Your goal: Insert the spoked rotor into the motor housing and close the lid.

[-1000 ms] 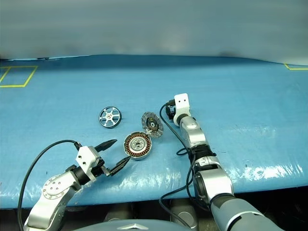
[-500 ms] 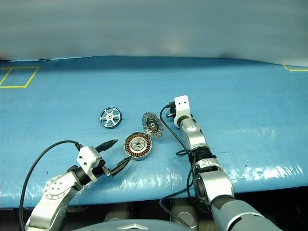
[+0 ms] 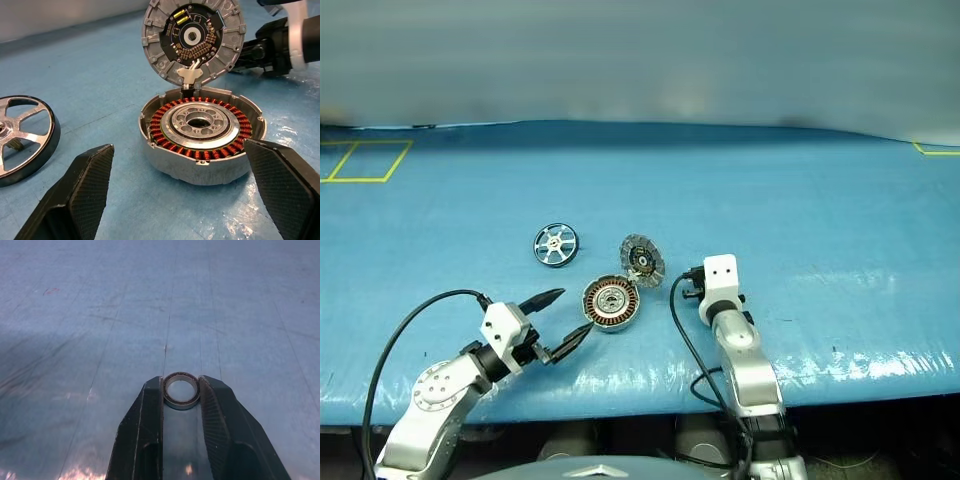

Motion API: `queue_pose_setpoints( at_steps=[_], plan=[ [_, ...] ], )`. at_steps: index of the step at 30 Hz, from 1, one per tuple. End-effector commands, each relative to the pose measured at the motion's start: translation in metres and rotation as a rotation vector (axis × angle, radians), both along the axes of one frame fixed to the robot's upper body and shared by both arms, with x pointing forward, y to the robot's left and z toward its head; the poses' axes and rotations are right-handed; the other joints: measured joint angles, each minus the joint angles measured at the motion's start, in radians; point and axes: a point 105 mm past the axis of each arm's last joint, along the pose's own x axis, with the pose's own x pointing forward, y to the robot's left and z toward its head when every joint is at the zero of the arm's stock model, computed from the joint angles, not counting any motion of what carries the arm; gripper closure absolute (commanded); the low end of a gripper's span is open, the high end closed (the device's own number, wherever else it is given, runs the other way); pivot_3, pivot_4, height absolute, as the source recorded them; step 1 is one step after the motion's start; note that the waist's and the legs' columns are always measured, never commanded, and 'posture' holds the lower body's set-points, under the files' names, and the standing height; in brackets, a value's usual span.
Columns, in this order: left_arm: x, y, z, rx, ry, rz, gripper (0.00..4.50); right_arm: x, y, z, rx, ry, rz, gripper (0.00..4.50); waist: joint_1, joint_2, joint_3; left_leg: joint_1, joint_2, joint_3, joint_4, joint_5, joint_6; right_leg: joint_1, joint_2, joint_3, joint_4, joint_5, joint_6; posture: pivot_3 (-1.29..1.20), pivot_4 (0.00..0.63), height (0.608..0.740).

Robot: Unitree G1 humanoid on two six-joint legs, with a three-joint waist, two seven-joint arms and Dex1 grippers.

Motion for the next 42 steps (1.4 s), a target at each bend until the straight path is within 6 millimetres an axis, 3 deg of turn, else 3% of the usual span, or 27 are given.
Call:
queue_pose_setpoints(
  at_steps=[1, 8, 14, 22, 29, 42],
  plan=[
    [0.002, -0.001, 0.007, -0.001, -0.026, -0.019, 0.00, -0.021, 0.002, -0.008, -0.002, 0.089, 0.025, 3.79, -0.001, 0.000, 0.000, 0.000, 0.000, 0.000, 0.000, 0.000, 0.000, 0.000, 0.000, 0.000, 0.000, 0.000, 0.000, 0.00, 0.150, 0.740],
    [0.005, -0.002, 0.013, 0.002, -0.034, -0.027, 0.00, -0.043, 0.028, 0.017, 0.054, 0.086, 0.232, 3.79, -0.001, -0.001, 0.000, -0.001, 0.000, 0.000, 0.000, 0.000, 0.000, -0.001, 0.000, 0.000, -0.001, 0.000, 0.000, 0.00, 0.150, 0.740],
    [0.006, -0.001, 0.018, 0.013, -0.043, -0.028, 0.00, -0.070, 0.062, 0.063, 0.155, 0.062, 0.597, 3.79, -0.001, -0.001, 0.003, -0.002, 0.000, 0.000, 0.000, 0.000, 0.000, -0.002, 0.000, 0.000, -0.001, 0.000, 0.000, 0.00, 0.150, 0.740],
    [0.009, 0.000, 0.021, 0.016, -0.051, -0.024, 0.00, -0.081, 0.090, 0.111, 0.247, -0.029, 0.866, 3.79, -0.001, -0.002, 0.004, -0.003, 0.000, -0.001, 0.000, 0.000, 0.000, -0.002, 0.000, -0.001, -0.002, 0.000, 0.001, 0.00, 0.150, 0.740],
    [0.007, 0.000, 0.022, 0.012, -0.055, -0.012, 0.00, -0.048, 0.110, 0.101, 0.108, -0.089, 0.755, 3.79, -0.001, -0.002, 0.004, -0.003, 0.000, -0.001, -0.001, 0.000, 0.000, -0.003, 0.000, -0.002, -0.002, 0.000, 0.001, 0.00, 0.150, 0.740],
    [0.006, 0.001, 0.022, 0.012, -0.054, 0.004, 0.00, -0.038, 0.133, 0.073, 0.049, -0.073, 0.757, 3.79, -0.001, -0.002, 0.004, -0.004, 0.000, -0.001, -0.001, 0.000, 0.000, -0.004, -0.001, -0.002, -0.002, 0.001, 0.001, 0.00, 0.150, 0.740]
  ],
)
